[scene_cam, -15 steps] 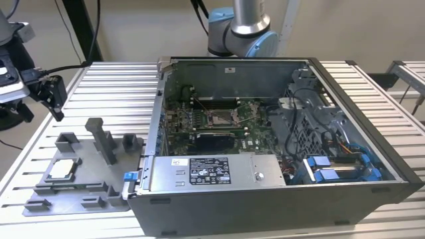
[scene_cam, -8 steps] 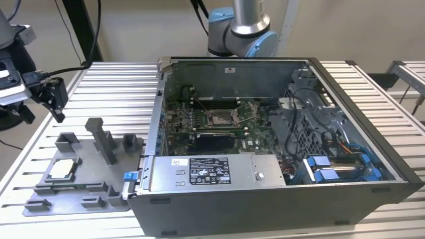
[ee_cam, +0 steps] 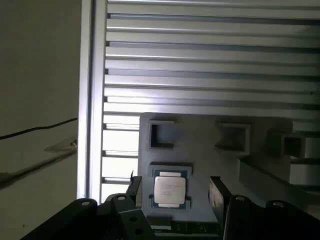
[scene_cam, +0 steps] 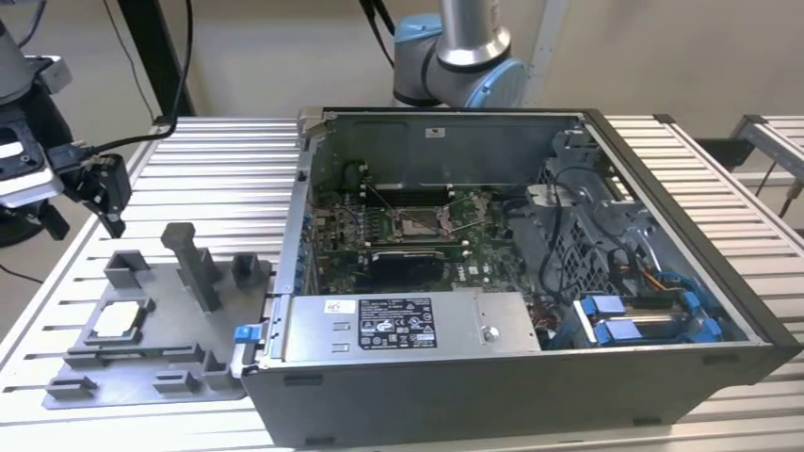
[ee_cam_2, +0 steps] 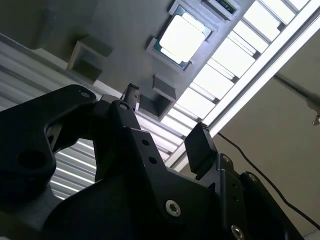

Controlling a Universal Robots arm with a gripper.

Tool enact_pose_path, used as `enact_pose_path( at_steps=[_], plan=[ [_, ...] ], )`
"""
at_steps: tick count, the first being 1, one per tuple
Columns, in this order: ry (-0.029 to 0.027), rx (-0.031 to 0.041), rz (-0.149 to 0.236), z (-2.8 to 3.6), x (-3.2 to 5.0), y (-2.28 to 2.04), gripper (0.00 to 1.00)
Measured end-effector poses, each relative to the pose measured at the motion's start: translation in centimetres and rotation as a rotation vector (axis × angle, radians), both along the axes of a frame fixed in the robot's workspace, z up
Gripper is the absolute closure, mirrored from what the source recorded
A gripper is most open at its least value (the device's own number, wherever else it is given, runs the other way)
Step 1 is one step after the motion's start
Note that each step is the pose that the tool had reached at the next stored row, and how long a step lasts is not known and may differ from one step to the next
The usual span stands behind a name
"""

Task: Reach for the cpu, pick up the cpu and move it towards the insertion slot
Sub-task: 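Pick up the cpu and move it towards the insertion slot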

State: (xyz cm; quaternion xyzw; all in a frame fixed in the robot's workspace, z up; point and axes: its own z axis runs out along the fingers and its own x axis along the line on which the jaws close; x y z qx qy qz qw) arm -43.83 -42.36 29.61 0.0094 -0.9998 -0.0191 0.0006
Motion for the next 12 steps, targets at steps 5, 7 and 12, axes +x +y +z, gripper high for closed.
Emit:
enact_pose_path(
  at_steps=[5,7,12],
  plan=[
    [0.0001,0.0000,-0.003,-0.54,-0.02,-0.45,0.00],
    [-0.0001,0.0001,-0.004,-0.76,-0.03,-0.61,0.00],
    [0.0000,0.0000,-0.006,-1.25,-0.04,-0.98,0.00]
  ],
)
